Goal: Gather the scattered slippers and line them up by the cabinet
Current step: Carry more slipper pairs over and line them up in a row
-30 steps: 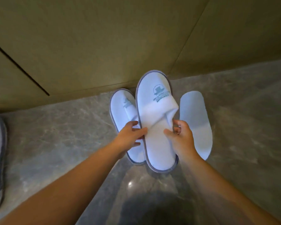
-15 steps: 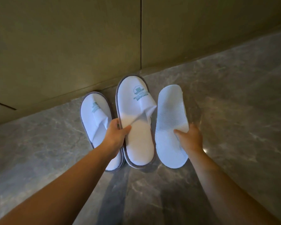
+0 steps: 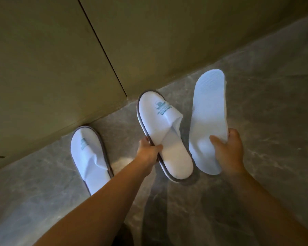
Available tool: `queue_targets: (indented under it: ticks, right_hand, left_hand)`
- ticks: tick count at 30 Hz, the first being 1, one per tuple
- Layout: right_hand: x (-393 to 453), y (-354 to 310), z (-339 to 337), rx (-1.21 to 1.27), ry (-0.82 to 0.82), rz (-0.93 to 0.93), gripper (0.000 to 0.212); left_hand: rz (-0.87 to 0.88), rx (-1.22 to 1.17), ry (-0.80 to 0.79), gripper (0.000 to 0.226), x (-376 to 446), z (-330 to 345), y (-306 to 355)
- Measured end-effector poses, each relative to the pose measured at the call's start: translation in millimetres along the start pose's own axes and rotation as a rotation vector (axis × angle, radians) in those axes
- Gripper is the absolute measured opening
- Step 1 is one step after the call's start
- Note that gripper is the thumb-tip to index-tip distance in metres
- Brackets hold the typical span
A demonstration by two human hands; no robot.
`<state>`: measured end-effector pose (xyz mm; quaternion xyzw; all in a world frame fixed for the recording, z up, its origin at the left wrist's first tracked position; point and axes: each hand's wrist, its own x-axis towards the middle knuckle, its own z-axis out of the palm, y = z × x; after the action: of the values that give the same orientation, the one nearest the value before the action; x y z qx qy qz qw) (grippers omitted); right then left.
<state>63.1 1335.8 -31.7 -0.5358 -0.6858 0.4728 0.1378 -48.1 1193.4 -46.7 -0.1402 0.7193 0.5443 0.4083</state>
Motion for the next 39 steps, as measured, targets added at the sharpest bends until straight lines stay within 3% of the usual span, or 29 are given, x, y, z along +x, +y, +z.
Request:
queue_targets:
  ticks: [9,18,22,26,28,30,31,34,36,39]
  right_hand:
    - [13.0,37.6,-7.4,0.006,0.114,0.046,0.035]
    - [9.0,53.3,-44.7,-0.06,0.168,0.054,0.035]
    - [-0.2,48.9,-45.6,-0.035,0.159,0.047,0.037]
    - [-8.8,33.7,-37.2,0.087,0.052,0.022,0.027]
    - [-11.9,23.4,-27.2,0.166,-0.023,0.012,0.018]
    - [-15.3,14.1,-12.7,0.222,-0.096,-0.006,0.017]
    - [-17.5,10.0,-5.4,0.261,-0.133,-0.015,0.018]
    - [-26.1,-5.7,13.7,0.32,-0.286,-0.044,0.016]
    - [-32.6,-20.9,27.6,0.334,-0.361,-0.065,0.017]
    - [-45.3,-53.1,48.9,0.415,-0.397,0.057,0.036]
  left_hand:
    - [0.021,0.023,-0.084,0.032,85.8,53.3,-4.1]
    - [0.034,-0.069,-0.12,0.031,101.9,95.9,-10.5]
    - [0.12,0.1,-0.131,0.044,92.3,92.6,-6.3]
    - [0.22,0.387,-0.038,0.062,75.5,79.7,8.1]
    - [0.213,0.344,-0.203,0.059,58.0,68.6,16.4]
    - [0.183,0.218,-0.448,0.042,35.9,56.6,21.5]
    - [0.2,0.185,-0.488,0.032,26.4,48.9,23.8]
    - [0.313,0.179,-0.323,0.015,7.5,15.6,35.8]
    - [0.418,0.266,-0.216,0.02,-4.4,-15.3,45.8]
    - [0.635,0.5,0.004,0.031,-30.9,-72.5,53.9]
